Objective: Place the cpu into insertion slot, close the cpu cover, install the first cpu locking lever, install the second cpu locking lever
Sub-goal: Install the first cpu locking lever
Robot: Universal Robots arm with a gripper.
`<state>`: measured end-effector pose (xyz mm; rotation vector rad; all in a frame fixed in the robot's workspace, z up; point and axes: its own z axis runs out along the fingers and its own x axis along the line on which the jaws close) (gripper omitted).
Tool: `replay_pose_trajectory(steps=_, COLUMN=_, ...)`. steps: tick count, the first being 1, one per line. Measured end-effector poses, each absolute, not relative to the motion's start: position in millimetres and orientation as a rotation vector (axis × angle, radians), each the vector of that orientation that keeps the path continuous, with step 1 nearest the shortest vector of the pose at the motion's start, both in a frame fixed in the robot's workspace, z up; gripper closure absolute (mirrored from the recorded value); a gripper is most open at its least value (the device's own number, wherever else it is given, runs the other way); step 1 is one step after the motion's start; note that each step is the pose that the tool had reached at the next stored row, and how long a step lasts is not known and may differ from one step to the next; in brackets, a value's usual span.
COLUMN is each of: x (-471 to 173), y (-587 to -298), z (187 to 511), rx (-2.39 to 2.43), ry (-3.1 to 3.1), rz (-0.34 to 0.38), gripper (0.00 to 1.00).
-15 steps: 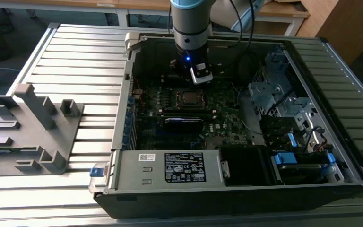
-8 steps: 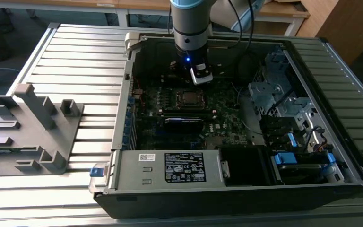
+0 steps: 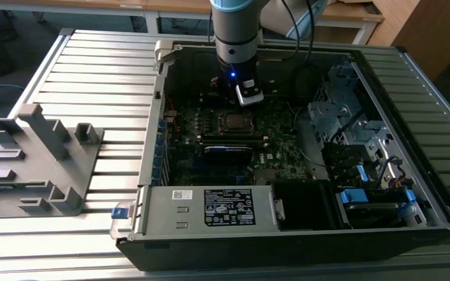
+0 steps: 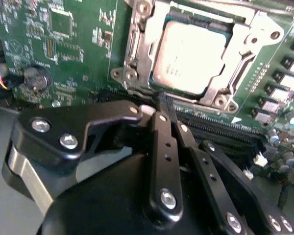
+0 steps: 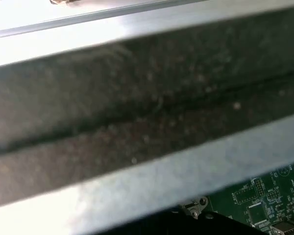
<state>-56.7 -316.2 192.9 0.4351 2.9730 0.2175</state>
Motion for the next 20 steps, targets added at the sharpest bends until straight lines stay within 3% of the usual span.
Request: replay_pose_trajectory(steps=20, x=-56.7, y=-316.1, z=216.4, rx=0.436, ry=2.973, rz=0.225, gripper=0.89)
